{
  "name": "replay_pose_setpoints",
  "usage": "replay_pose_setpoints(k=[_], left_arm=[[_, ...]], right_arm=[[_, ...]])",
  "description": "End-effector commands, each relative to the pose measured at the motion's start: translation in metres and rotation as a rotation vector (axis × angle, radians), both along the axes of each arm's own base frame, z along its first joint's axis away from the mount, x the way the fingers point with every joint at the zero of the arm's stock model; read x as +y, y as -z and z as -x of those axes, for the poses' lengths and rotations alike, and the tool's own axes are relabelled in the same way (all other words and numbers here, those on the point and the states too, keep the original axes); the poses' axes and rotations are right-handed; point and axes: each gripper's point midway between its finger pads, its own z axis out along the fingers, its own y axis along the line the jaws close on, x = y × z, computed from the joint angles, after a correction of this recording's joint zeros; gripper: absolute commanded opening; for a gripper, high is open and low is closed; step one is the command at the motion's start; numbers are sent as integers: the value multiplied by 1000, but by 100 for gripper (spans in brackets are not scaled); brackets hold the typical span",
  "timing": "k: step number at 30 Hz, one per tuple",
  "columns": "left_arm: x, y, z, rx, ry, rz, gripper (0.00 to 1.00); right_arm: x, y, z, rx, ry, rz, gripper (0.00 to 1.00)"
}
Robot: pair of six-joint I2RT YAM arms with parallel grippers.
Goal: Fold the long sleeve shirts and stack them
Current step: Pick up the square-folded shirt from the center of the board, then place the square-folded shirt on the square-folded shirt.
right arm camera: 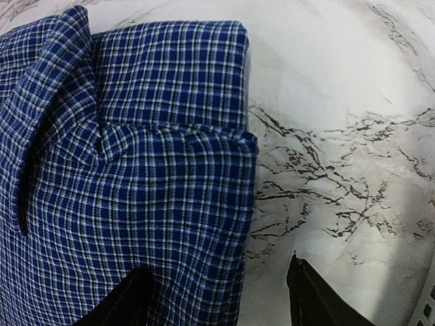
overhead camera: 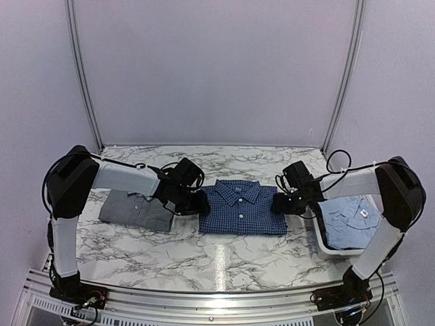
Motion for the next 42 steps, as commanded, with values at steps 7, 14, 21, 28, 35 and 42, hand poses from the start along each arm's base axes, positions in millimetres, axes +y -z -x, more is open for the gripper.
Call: replay_pose_setpoints(k=[7, 14, 21, 28, 35, 42], left_arm=[[-3, 20, -2, 9, -14, -76, 34], [-12, 10, -12, -16, -48, -47, 18], [-17, -21, -20, -73, -54, -3, 0], [-8, -57, -23, -150, -67, 11, 0], [11, -85, -19, -184, -73, 8, 0], [67, -111, -20, -215, -130, -13, 0]], right_arm=[[12, 11, -11, 4, -11, -27, 55], [24, 4, -8, -3, -33, -58, 24], [39, -22, -6, -39, -54, -126, 0], [58, -63, -5, -102, -79, -166, 0], [90, -107, 1, -166, -121, -270, 0], [139, -143, 5, -218, -171, -391, 0]])
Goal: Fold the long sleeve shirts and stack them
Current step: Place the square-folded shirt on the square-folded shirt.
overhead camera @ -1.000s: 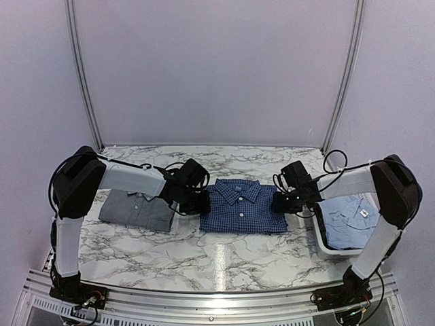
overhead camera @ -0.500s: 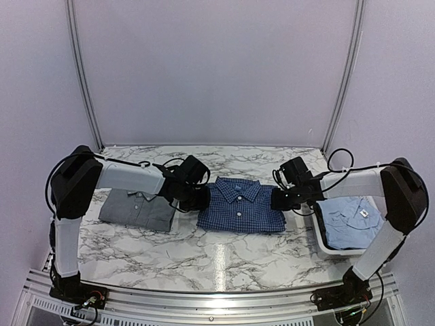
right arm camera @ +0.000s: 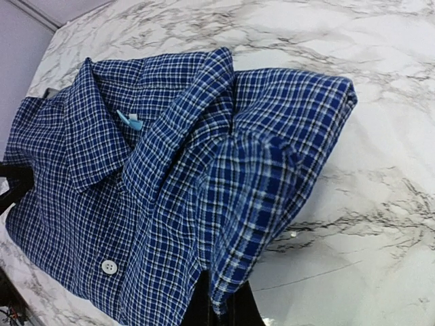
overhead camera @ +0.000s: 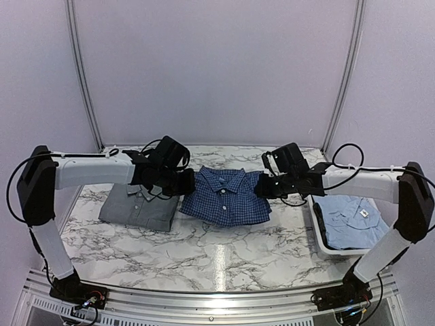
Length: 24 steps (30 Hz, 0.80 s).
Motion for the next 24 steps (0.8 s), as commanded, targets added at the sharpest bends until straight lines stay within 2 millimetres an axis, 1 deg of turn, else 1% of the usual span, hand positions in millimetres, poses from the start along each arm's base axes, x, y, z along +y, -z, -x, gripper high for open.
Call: replay_pose_setpoints(k=[1, 2, 4, 5, 7, 9, 10, 12, 17, 21, 24], left_arm=[[52, -20, -2, -37, -60, -52, 0], [63, -27, -3, -50, -76, -55, 0], [87, -31, -3, -56, -112, -73, 0], [99, -33, -3, -57, -130, -81, 0], [127, -36, -4, -60, -173, -99, 0], [153, -40, -4, -63, -209, -118, 0], [165, -41, -4, -63, -224, -132, 0], [188, -42, -5, -61, -257, -160, 0], [238, -36, -4, -31, -339, -219, 0], [274, -23, -5, 9, -415, -259, 0], [296, -11, -5, 46, -463, -277, 0]], right_arm=[[48, -51, -1, -77, -45, -157, 0], [59, -54, 0, -83, -58, -176, 0], [82, -61, 3, -95, -84, -208, 0], [93, -64, 5, -102, -99, -223, 0], [121, -65, 8, -99, -132, -243, 0], [145, -70, 8, -110, -157, -266, 0], [159, -77, 8, -123, -171, -288, 0], [183, -79, 9, -129, -194, -312, 0], [235, -74, 12, -120, -239, -387, 0], [266, -64, 16, -107, -263, -423, 0], [285, -54, 18, -96, -277, -429, 0]])
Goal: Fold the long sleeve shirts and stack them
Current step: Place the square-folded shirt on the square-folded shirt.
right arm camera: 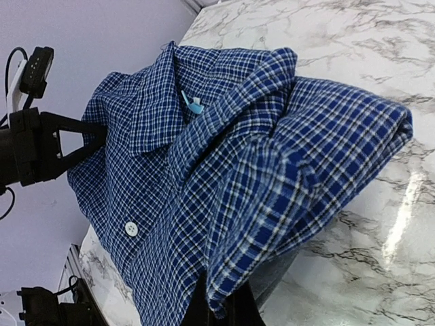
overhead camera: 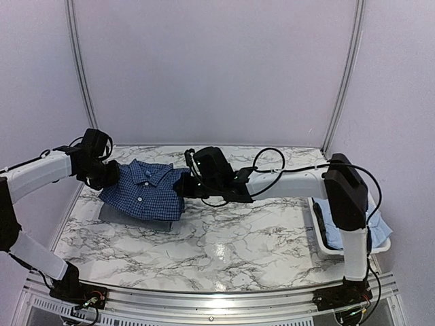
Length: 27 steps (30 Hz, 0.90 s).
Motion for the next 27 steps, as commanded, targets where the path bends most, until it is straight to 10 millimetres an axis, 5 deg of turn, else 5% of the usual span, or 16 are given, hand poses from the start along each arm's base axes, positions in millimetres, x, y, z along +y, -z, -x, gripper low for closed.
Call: replay_pose_setpoints(k=[1, 5, 17, 20, 23, 25, 27], left_arm=[[33, 13, 5, 45, -60, -56, 0], [47, 24, 1, 79, -94, -58, 0], [57, 60, -6, 159, -152, -59, 5], [66, 63, -5, 166, -181, -93, 32], [73, 55, -4, 142, -211, -107, 83], [71, 45, -6, 113, -205, -89, 98], [63, 33, -8, 83, -183, -55, 99]], right_arm=[[38, -18, 5, -11, -39, -101, 0], [51, -5, 7, 6, -51, -107, 0], [44, 59, 12, 73, -54, -33, 4], [40, 64, 13, 88, -80, -20, 30], [28, 56, 12, 58, -78, 5, 57], [16, 51, 8, 40, -68, 22, 76], [1, 42, 5, 23, -55, 36, 88]])
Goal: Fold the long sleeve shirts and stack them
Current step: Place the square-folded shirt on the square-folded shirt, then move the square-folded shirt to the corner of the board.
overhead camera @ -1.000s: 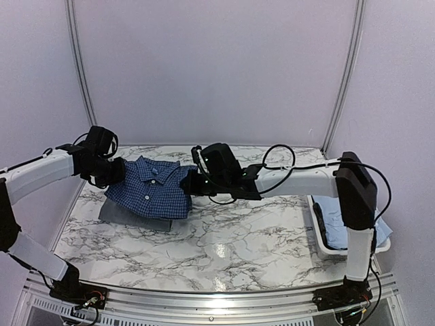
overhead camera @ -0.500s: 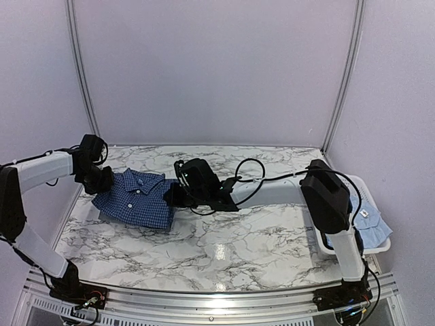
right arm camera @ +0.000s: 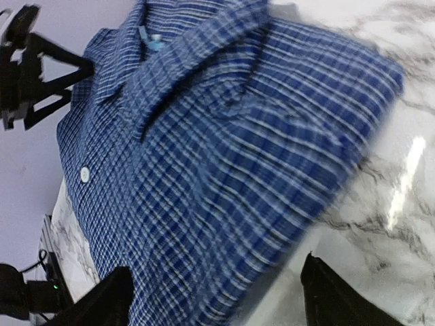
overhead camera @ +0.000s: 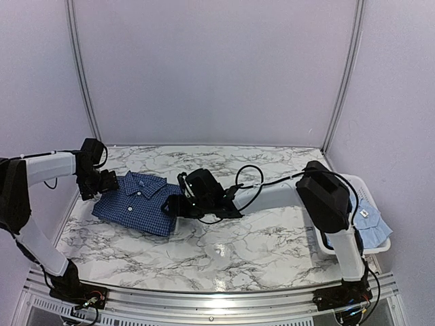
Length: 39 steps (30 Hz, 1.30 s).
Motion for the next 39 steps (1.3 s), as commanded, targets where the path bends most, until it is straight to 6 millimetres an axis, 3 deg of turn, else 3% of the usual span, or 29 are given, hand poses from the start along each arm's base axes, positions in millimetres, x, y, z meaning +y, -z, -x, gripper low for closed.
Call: replay_pose_setpoints(k=[1, 2, 6, 12, 22, 26, 33, 39], left_arm=[[-7, -36, -8, -112, 9, 33, 99], [-12, -42, -8, -126, 23, 44, 99], [-41, -68, -6, -197, 83, 96, 99], [-113, -88, 6, -234, 200, 197, 99], [-257, -73, 36, -183, 418, 317, 99], [-302, -57, 42, -136, 487, 348, 99], [-325, -20, 27, -68, 488, 336, 99], [-331, 14, 14, 1, 492, 340, 99]], right_arm=[[-26, -44, -12, -77, 15, -13, 92], [-34, -47, -15, -86, 23, -3, 97], [-65, -57, -21, -121, 63, 31, 99], [-108, -69, -28, -162, 112, 79, 98], [-172, -78, -35, -197, 223, 173, 98], [-194, -77, -35, -203, 272, 184, 98], [-218, -74, -31, -198, 312, 196, 99], [-232, -76, -29, -208, 339, 204, 98]])
